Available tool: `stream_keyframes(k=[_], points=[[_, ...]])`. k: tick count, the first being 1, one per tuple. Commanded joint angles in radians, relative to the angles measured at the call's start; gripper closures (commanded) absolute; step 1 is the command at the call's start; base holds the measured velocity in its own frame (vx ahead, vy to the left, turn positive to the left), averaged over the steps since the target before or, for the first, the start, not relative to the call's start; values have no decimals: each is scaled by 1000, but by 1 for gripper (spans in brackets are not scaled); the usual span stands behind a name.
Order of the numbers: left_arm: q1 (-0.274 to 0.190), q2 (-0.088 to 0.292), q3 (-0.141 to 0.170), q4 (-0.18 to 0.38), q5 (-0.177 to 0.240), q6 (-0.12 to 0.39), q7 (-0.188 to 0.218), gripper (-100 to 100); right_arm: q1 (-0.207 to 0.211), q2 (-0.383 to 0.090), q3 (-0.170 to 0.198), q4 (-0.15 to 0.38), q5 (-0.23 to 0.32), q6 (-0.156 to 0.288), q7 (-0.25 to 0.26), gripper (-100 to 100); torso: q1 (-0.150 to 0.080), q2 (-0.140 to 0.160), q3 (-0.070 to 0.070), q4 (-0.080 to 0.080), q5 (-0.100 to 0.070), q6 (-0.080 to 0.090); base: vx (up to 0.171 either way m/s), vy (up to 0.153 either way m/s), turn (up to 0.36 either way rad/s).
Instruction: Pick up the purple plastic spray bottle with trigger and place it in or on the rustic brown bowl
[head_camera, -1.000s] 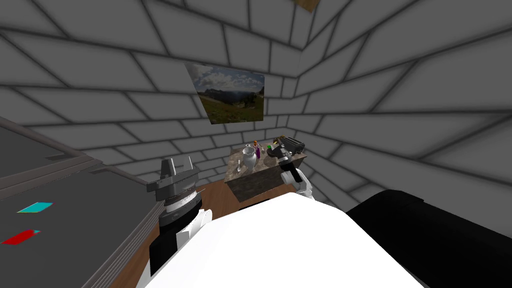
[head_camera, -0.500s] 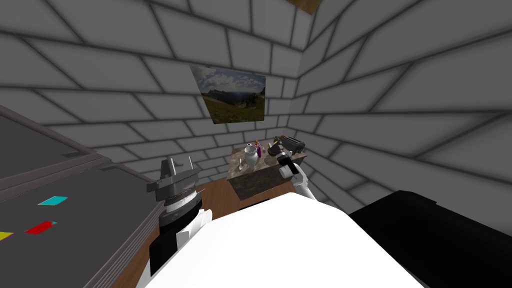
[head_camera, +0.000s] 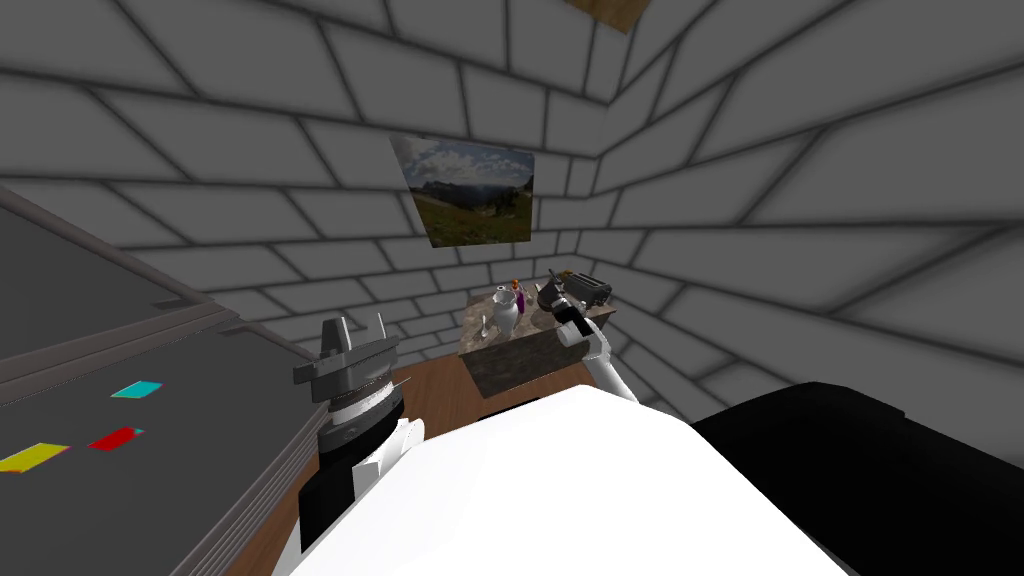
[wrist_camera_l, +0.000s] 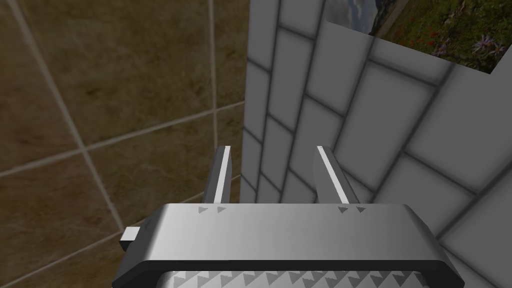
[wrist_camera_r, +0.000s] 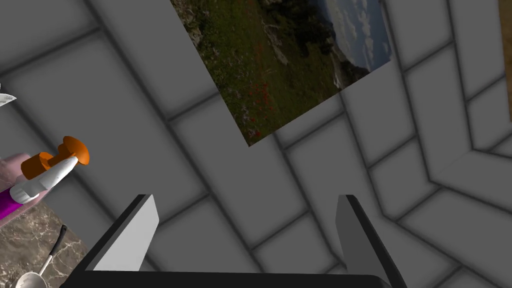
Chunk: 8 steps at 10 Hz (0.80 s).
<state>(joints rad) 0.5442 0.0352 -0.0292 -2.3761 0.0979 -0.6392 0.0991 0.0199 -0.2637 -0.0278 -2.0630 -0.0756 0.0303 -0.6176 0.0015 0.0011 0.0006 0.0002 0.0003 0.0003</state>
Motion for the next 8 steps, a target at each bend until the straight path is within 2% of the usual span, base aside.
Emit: stream_keyframes(k=[1,2,4,5,6,7,8], points=[[0,0,0,0,0,0,0,0,-38,-13,-12,19,-22,50,-46,-100,0,0,0,0,0,0,-20,32,36],[0,0,0,0,0,0,0,0,-38,-13,-12,19,-22,54,-46,-100,0,0,0,0,0,0,-13,24,17],[0,0,0,0,0,0,0,0,-91,-28,-34,55,-61,120,-111,-100,0,0,0,0,0,0,-17,36,56],[0,0,0,0,0,0,0,0,-91,-28,-34,55,-61,136,-123,-100,1,0,0,0,0,0,-14,38,18],[0,0,0,0,0,0,0,0,-113,-35,-47,75,-82,172,-161,-100,1,0,0,0,0,0,-10,45,51],[0,0,0,0,0,0,0,0,-113,-35,-47,75,-82,176,-161,-100,1,-1,0,0,0,0,-3,34,25],[0,0,0,0,0,0,0,0,-132,-41,-61,95,-103,214,-200,-100,1,-1,0,0,0,0,2,36,46]])
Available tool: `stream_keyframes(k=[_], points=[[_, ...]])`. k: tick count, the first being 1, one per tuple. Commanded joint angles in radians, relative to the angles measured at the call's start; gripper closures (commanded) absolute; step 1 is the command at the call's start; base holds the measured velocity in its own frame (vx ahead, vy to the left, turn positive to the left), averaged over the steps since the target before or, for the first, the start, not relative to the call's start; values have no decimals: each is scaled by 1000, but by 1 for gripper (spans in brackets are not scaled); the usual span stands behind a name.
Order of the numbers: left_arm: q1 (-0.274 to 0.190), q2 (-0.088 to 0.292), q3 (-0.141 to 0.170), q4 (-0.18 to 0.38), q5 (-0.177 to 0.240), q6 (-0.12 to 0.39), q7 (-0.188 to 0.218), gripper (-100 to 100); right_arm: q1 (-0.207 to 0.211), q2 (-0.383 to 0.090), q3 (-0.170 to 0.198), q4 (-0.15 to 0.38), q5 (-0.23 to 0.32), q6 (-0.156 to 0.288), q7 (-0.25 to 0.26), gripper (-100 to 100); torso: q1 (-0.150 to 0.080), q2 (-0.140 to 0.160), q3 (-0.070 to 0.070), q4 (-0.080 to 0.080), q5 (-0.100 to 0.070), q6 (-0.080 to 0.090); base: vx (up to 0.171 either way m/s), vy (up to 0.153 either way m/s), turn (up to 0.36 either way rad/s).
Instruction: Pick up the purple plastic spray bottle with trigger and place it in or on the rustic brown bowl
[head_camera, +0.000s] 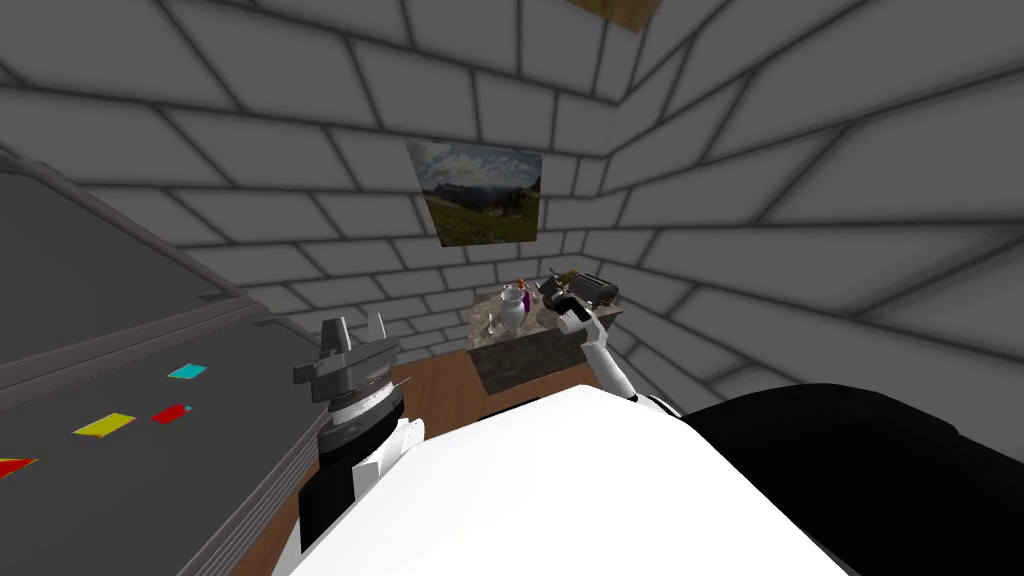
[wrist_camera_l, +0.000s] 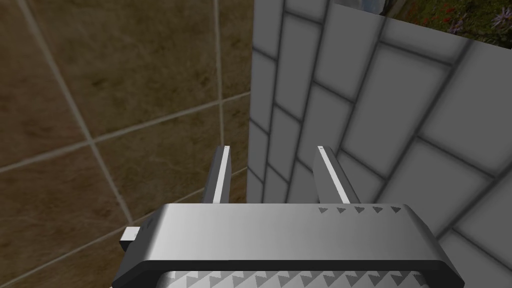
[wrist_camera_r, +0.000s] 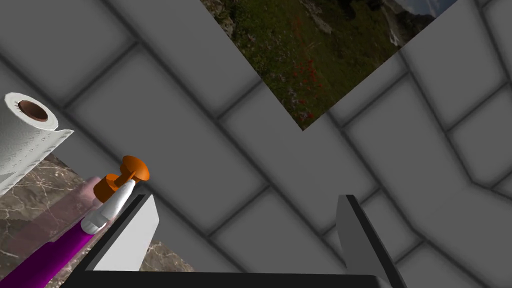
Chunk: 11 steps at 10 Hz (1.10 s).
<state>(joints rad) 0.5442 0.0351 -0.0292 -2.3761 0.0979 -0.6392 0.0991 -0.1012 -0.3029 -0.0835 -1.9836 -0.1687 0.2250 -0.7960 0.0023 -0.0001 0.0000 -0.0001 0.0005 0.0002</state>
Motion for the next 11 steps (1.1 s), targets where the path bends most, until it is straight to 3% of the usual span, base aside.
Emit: stream_keyframes(k=[1,5,7,11], points=[[0,0,0,0,0,0,0,0,-26,-7,-21,37,-31,50,-50,-100,0,0,0,0,0,0,4,61,114],[0,0,0,0,0,0,0,0,-49,-17,-55,82,-76,136,-137,-100,1,-1,-1,0,0,0,8,45,60],[0,0,0,0,0,0,0,0,-62,-27,-92,128,-122,202,-200,-100,0,-1,0,0,0,0,18,51,90],[0,0,0,0,0,0,0,0,-66,-37,-131,174,-168,274,-284,-100,1,-2,-1,-1,0,0,32,47,66]])
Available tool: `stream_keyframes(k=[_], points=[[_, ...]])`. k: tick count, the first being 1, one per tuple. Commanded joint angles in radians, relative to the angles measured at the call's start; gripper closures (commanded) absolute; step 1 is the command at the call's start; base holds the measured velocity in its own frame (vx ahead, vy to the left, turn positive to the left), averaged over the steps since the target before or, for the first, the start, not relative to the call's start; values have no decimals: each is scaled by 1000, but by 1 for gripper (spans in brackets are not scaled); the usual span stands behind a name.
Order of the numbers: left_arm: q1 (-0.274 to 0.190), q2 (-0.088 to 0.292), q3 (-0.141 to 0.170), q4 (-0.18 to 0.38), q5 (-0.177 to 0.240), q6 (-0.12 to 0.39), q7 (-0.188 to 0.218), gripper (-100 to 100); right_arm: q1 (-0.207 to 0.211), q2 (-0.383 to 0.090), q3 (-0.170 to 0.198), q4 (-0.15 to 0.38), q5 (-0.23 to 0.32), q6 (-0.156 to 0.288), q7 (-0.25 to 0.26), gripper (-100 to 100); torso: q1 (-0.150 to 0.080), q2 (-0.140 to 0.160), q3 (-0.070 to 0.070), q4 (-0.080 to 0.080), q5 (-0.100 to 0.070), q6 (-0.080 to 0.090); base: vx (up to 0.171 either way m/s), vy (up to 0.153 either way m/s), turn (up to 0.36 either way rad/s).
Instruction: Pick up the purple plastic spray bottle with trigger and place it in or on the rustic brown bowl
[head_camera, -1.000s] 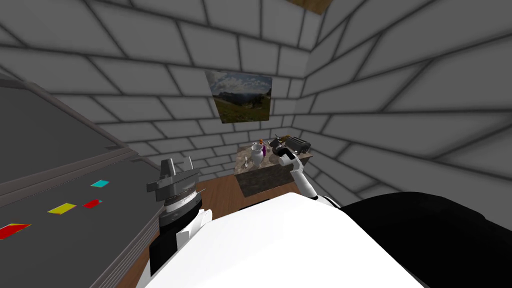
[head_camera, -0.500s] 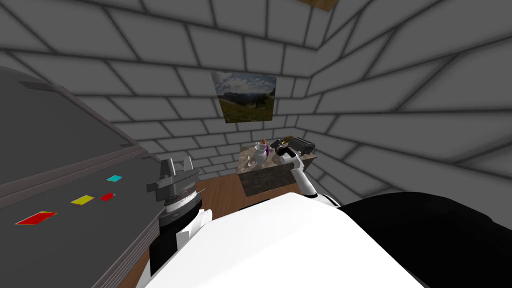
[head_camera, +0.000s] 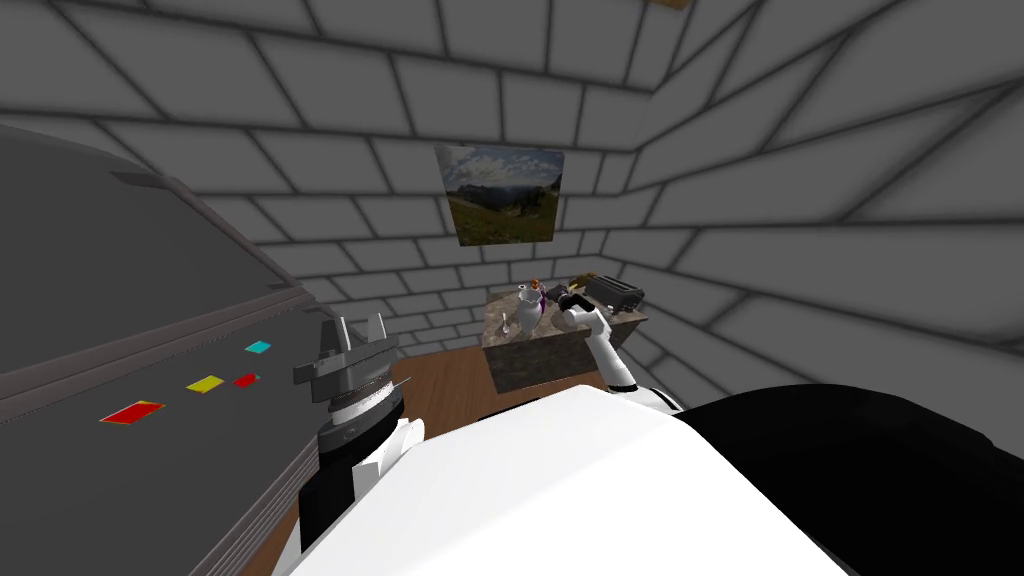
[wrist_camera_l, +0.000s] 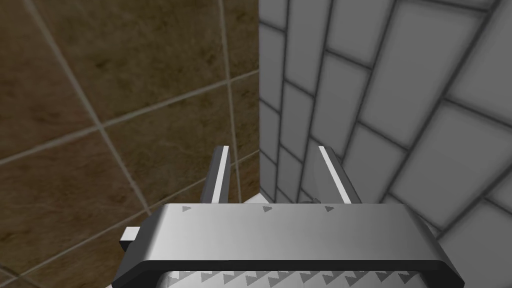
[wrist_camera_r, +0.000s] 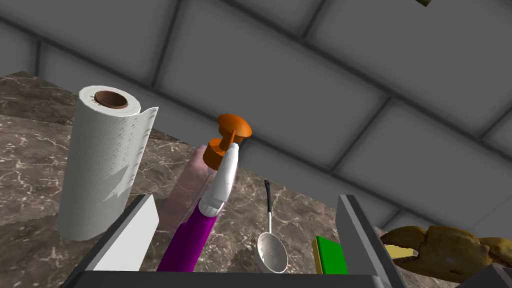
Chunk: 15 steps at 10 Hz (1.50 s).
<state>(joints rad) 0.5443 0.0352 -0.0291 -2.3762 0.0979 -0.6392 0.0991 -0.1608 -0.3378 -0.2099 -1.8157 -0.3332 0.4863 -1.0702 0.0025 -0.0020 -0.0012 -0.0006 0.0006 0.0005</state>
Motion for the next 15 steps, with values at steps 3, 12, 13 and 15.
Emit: stream_keyframes(k=[3,12,13,15], points=[[0,0,0,0,0,0,0,0,-2,-16,-62,72,-68,99,-102,-100,0,-1,0,0,0,0,40,50,99],[0,0,0,0,0,0,0,0,22,-62,-179,197,-194,275,-307,-100,0,0,0,0,0,0,44,33,74],[0,0,0,0,0,0,0,0,23,-69,-185,204,-201,284,-317,-100,-1,0,0,0,0,0,33,17,44],[0,0,0,0,0,0,0,0,25,-62,-181,196,-194,278,-311,0,-2,1,1,0,0,0,7,2,0]])
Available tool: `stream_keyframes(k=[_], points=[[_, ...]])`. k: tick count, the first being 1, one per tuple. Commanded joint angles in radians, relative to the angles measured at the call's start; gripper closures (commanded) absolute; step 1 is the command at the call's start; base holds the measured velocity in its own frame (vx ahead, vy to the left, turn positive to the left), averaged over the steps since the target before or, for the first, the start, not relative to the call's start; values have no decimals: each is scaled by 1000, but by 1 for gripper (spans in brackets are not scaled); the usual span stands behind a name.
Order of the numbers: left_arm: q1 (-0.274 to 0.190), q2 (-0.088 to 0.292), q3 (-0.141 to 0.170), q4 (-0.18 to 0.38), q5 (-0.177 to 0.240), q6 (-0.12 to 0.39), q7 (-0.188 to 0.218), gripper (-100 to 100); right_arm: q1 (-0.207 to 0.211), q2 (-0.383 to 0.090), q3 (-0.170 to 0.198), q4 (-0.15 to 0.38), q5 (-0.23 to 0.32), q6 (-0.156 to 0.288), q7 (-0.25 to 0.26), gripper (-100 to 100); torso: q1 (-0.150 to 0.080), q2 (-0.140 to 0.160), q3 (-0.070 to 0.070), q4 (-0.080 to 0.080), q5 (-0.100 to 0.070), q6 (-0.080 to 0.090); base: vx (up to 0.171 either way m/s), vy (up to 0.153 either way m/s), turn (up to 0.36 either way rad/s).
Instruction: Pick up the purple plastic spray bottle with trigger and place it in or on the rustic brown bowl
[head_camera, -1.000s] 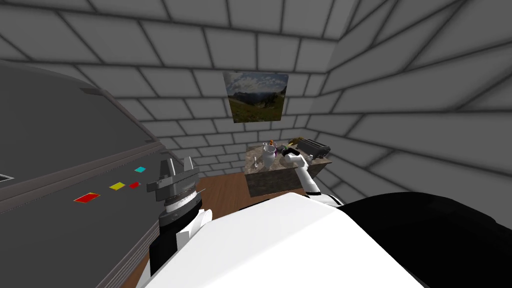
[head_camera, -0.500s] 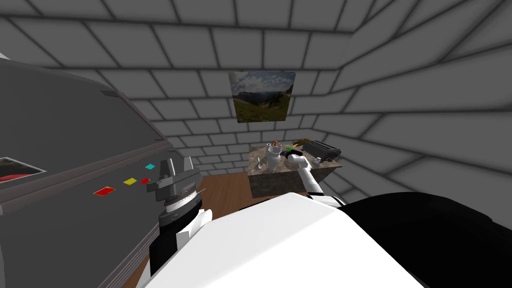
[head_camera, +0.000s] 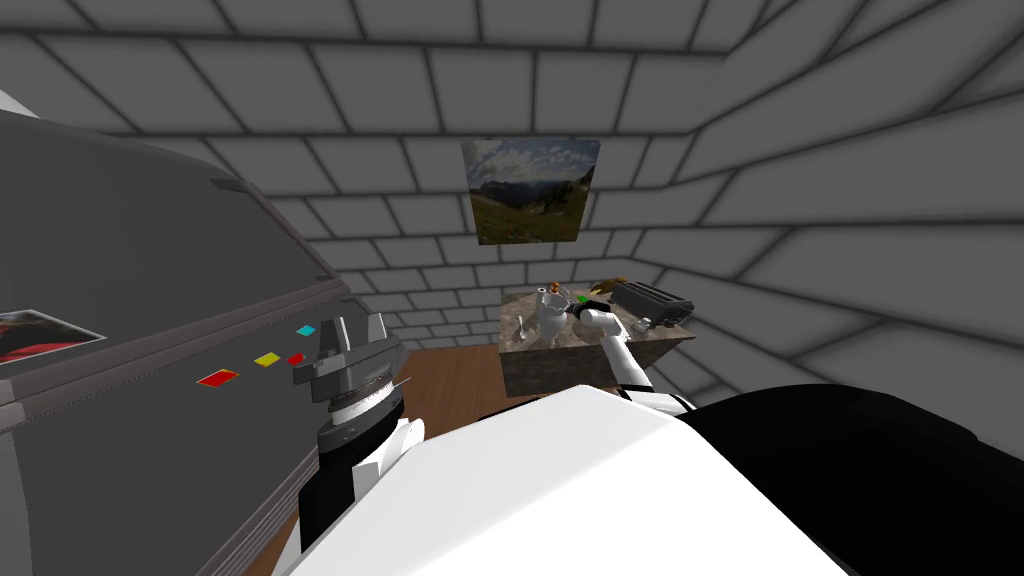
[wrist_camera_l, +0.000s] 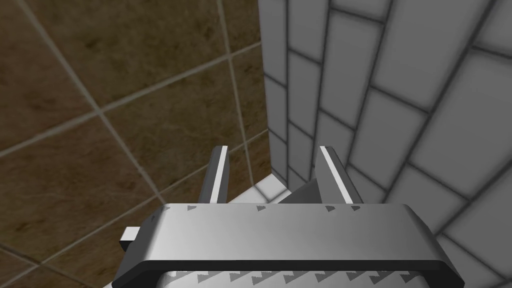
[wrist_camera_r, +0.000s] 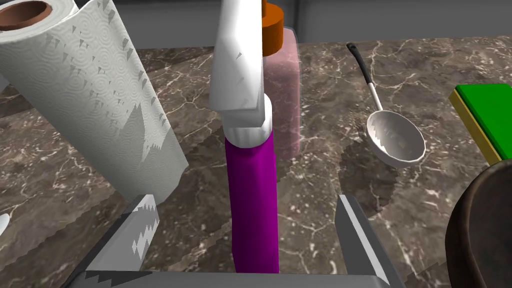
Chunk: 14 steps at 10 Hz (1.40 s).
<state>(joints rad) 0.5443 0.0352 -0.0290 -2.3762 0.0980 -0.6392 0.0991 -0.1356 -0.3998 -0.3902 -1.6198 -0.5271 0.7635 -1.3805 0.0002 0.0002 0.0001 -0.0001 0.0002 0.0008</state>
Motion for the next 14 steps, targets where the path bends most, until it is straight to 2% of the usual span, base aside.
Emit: stream_keyframes(k=[1,2,6,7,8,9,10,13,14], points=[[0,0,0,0,0,0,0,0,0,0,0,0,0,0,0,-100,0,0,0,0,0,0,0,0,0],[0,0,0,0,0,0,0,0,0,0,0,0,0,0,0,100,0,0,0,0,0,0,0,0,0],[0,0,0,0,0,0,0,0,-1,-2,-2,-2,1,-3,1,100,-1,0,-1,-1,-1,-1,0,-1,-3],[0,0,0,0,0,0,0,0,-1,-1,-1,-2,1,-3,1,0,-1,-1,-1,-1,-1,-1,0,0,0],[0,0,0,0,0,0,0,0,-1,-1,-1,-2,1,-3,1,100,-1,-1,-1,-1,-1,-1,0,0,0],[0,0,0,0,0,0,0,0,-1,-1,-1,-2,1,-3,1,0,-1,-1,-1,-1,-1,-1,0,0,0],[0,0,0,0,0,0,0,0,-8,19,-11,-31,-30,4,-27,100,-1,-1,-1,-1,-1,-1,-143,-2,-85],[0,0,0,0,0,0,0,0,-18,45,-24,-69,-69,13,-61,100,-3,14,8,3,-2,1,-191,-32,-68],[0,0,0,0,0,0,0,0,-26,62,-35,-100,-98,23,-88,100,-3,15,8,3,-2,1,-222,-17,-93]])
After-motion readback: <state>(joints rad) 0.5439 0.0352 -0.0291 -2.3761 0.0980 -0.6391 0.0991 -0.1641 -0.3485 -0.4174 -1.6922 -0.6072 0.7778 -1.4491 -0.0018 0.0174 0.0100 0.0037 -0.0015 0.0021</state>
